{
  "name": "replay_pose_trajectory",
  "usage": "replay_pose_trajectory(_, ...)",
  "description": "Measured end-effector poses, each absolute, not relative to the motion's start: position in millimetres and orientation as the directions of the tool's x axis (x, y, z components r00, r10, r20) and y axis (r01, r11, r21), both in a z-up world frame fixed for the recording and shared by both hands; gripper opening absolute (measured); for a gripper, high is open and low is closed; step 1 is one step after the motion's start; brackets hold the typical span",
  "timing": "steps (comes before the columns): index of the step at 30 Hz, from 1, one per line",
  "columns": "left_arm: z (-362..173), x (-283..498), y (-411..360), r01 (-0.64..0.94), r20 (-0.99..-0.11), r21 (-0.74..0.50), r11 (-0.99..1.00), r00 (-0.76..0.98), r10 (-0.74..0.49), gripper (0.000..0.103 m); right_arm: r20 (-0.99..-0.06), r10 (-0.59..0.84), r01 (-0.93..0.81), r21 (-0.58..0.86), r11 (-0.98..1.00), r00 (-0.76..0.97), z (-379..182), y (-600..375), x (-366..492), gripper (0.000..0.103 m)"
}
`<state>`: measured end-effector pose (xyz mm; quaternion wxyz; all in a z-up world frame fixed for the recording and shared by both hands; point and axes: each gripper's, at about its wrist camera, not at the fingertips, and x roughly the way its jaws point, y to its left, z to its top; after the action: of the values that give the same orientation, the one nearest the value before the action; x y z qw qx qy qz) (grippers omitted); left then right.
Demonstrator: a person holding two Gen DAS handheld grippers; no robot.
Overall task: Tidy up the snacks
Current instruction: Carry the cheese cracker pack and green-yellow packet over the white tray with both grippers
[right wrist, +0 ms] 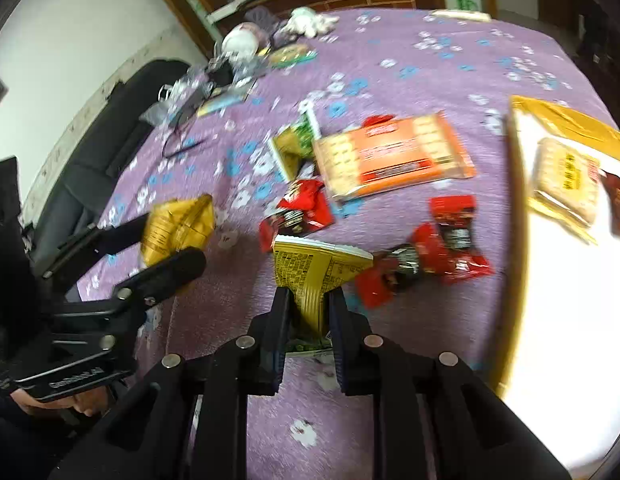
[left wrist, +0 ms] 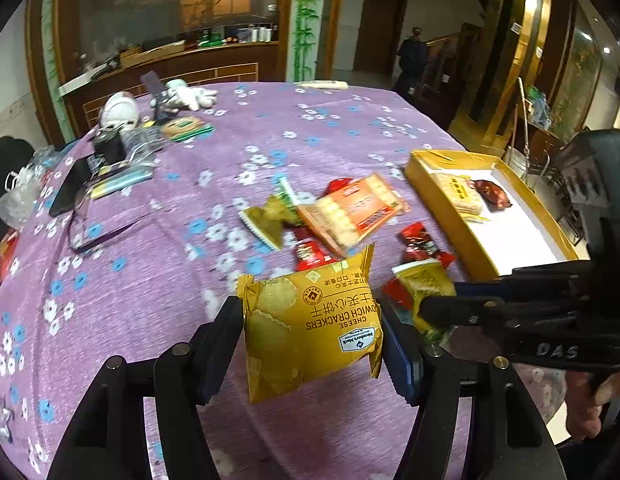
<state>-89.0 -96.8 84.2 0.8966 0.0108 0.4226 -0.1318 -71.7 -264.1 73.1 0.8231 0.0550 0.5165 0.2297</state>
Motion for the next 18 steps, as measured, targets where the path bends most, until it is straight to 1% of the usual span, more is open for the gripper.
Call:
replay_pose_trajectory(10,98.9,-82.5,-146.7,0.334,-0.744,-0.08,0.939,0.606,-0.279,0.069,-0.765,0.424,-0.223,0.361,0.905,0.484,100.9,-332.7,-92.0,0.018)
replay_pose_trajectory(18,110.8,-76.6,-201.1,0.437,-0.738,-0.092,0.895,0.574,-0.356,0.069,-0.742,0.376,-0.064,0.413,0.909,0.555,103.3,-400.8,-106.8,0.018)
